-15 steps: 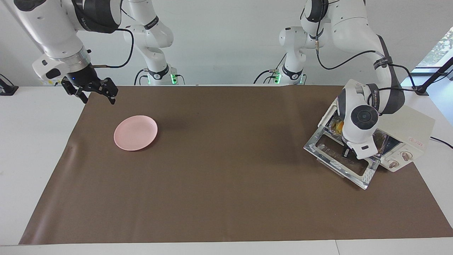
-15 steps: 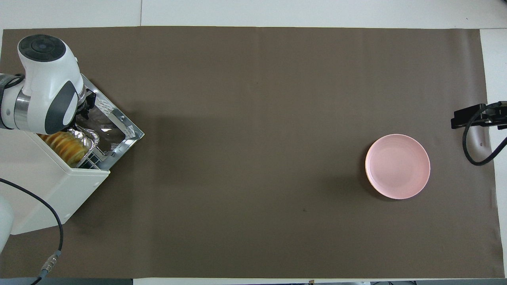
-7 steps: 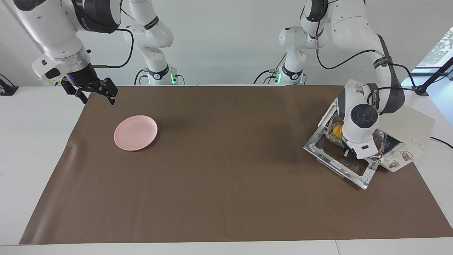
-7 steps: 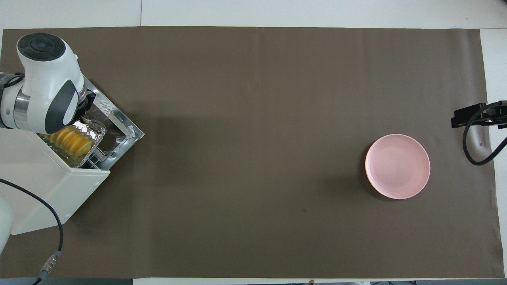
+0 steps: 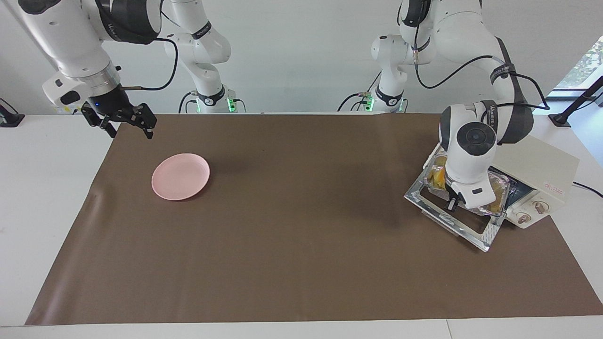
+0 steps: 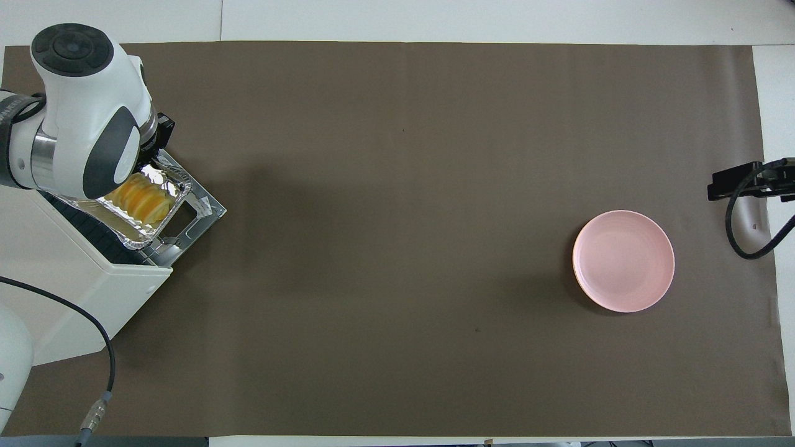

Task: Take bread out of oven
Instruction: 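Pull the foil tray out of the oven with the left gripper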

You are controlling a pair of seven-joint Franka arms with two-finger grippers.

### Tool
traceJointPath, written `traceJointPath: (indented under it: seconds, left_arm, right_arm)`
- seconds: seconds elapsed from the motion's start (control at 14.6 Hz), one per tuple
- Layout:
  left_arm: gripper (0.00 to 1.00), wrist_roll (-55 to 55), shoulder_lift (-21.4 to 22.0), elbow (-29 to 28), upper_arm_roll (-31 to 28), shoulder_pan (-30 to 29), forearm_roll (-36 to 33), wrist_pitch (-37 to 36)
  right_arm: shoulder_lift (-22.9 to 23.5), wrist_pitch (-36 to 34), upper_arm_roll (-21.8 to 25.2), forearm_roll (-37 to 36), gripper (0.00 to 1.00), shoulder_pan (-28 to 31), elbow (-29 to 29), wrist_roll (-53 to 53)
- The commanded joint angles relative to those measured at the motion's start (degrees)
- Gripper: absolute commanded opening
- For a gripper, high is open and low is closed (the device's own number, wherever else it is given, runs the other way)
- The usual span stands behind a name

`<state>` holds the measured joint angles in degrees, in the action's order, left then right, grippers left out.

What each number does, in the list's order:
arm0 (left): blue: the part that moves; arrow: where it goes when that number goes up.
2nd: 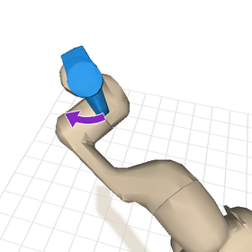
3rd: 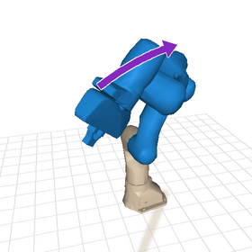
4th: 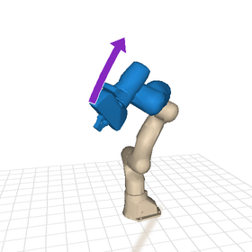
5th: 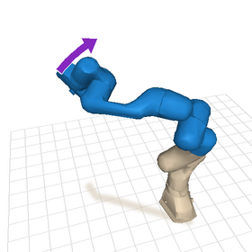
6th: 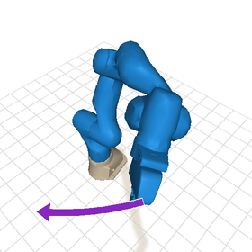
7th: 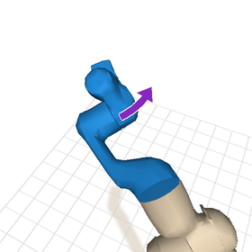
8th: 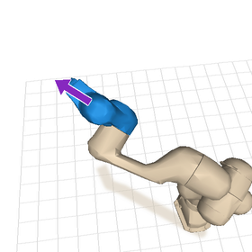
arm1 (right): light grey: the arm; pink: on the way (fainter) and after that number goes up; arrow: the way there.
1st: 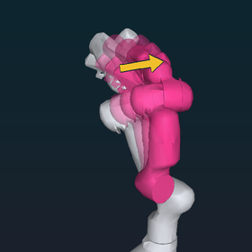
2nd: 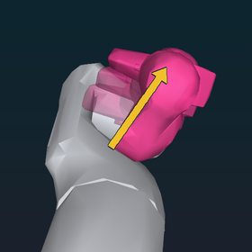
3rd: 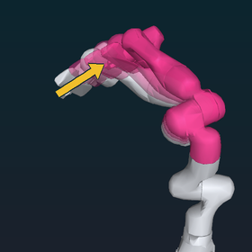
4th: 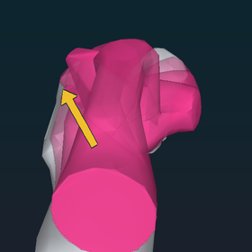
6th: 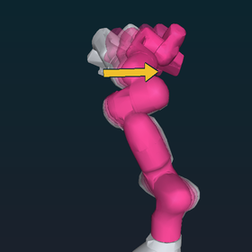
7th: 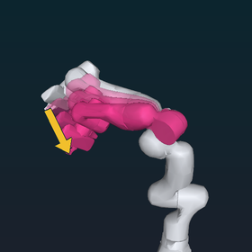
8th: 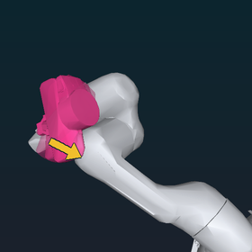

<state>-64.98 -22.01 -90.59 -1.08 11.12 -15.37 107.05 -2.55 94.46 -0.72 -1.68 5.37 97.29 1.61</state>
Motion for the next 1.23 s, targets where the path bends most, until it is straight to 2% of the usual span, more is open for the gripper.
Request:
traceJointPath:
  seconds: [0.0,0.27,0.55,0.68,0.89,1.09,1.16]
  left_arm:
    - [0.00,0.38,-2.41,4.88,-0.50,1.45,5.16,-1.06]
    - [0.00,5.74,-3.74,7.87,0.02,5.83,10.53,1.74]
    - [0.00,11.18,-4.35,8.50,1.34,11.37,12.29,6.40]
    - [0.00,12.07,-4.35,9.02,3.09,14.70,12.82,6.41]
    - [0.00,13.74,-7.42,12.10,3.54,19.28,13.00,6.67]
    - [0.00,28.11,-11.29,14.81,6.42,19.56,13.79,7.65]
    - [0.00,28.24,-12.17,16.39,6.87,19.73,13.88,7.21]
  right_arm:
    - [-1.40,0.91,-0.51,-0.08,1.00,1.13,1.76,0.94]
    - [-1.40,0.38,-0.42,-0.16,1.00,2.19,1.85,0.68]
    - [-1.40,0.46,-0.42,-0.16,1.00,2.19,1.85,0.68]
    - [-1.40,0.46,-0.42,-0.16,1.00,2.27,1.94,0.68]
    - [-1.40,0.46,-0.42,-0.16,1.00,2.19,1.94,0.68]
    - [-1.40,0.55,-0.42,-0.16,1.00,2.27,1.94,0.59]
    - [-1.40,0.64,-0.42,-0.16,1.00,2.19,1.94,0.59]
